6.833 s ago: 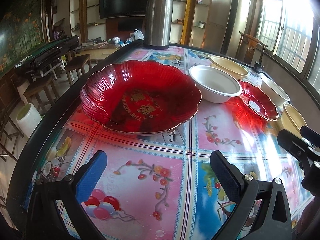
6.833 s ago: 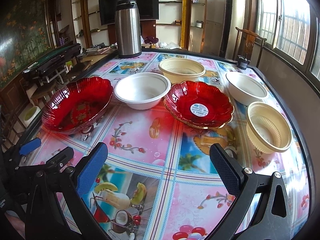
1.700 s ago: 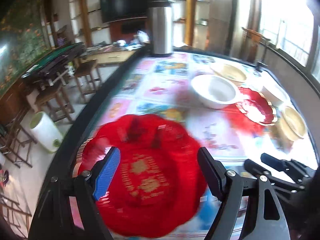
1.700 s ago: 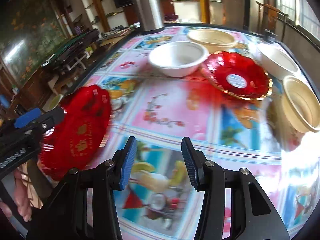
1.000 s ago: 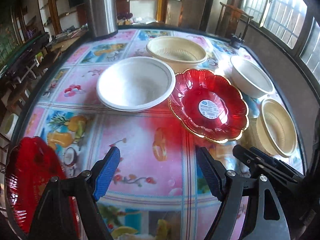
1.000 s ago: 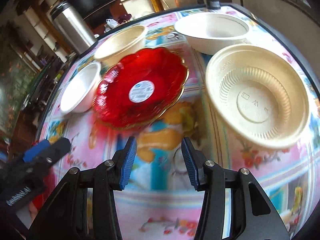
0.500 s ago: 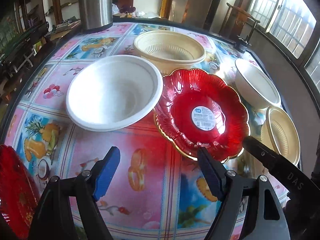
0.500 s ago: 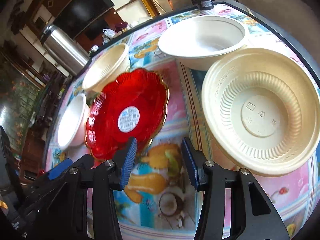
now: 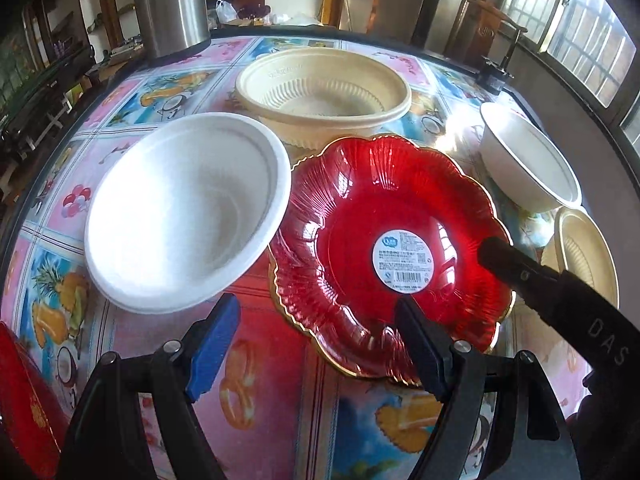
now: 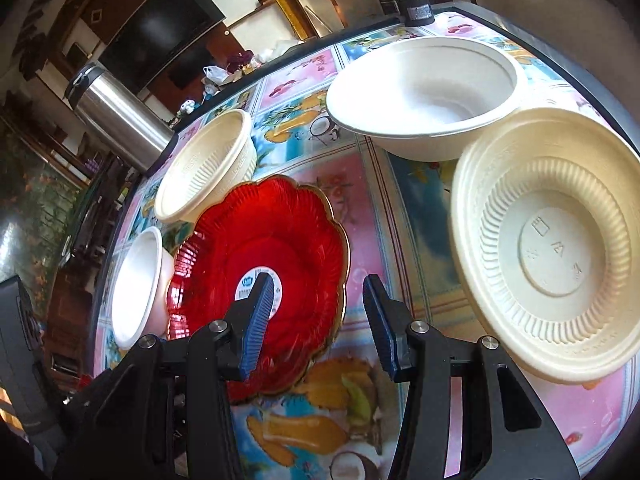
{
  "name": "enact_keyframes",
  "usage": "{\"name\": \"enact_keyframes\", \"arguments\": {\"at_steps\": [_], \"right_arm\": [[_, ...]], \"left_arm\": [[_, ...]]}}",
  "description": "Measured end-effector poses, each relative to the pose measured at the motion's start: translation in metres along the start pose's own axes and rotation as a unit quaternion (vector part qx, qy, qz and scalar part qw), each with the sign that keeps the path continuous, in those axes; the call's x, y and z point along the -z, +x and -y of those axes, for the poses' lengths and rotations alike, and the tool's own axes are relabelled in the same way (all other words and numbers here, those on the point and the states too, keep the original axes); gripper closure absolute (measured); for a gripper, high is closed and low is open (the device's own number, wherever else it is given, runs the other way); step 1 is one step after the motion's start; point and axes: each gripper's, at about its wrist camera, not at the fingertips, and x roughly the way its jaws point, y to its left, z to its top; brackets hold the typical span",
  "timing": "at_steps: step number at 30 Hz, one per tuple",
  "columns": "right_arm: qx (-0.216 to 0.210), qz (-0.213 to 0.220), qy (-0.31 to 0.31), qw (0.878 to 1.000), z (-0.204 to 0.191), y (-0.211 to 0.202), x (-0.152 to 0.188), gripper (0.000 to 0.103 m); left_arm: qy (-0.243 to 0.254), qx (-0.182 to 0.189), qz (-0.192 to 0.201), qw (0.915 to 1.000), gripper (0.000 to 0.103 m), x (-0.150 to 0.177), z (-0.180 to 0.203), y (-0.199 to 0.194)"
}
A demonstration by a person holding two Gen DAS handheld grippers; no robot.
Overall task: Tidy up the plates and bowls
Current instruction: 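Move the left tool to the labelled small red plate and grasp its rim, then lift the small red plate and carry it over the large red plate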
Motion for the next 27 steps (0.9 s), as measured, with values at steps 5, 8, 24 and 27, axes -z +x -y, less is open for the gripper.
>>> {"name": "enact_keyframes", "arguments": {"at_steps": [5,8,24,27], "right_arm": [[-0.008,-0.008,0.008,1.0,0.001,0.013,-0.006,0.056],[-0.004,-0.006,0.003,1.0,0.002,0.017,-0.007,0.057],[0.018,-0.002,-0.049,0.999,0.006,-0.013,0.025,0.089],[0.023,0.007,-0.058,0.998,0.002,-0.029,0.04,0.089]], "left_arm": [[-0.008,0.001,-0.013,0.9999,0.023,-0.008,-0.003,0.011],[-0.001,-0.004,-0.015,0.9999,0.023,-0.01,-0.001,0.015],[0.028,-0.028,0.005,0.9992,0.075,0.004,-0.003,-0.001],[0.028,-0.02,0.006,0.9994,0.075,0.017,-0.007,-0.014]]}}
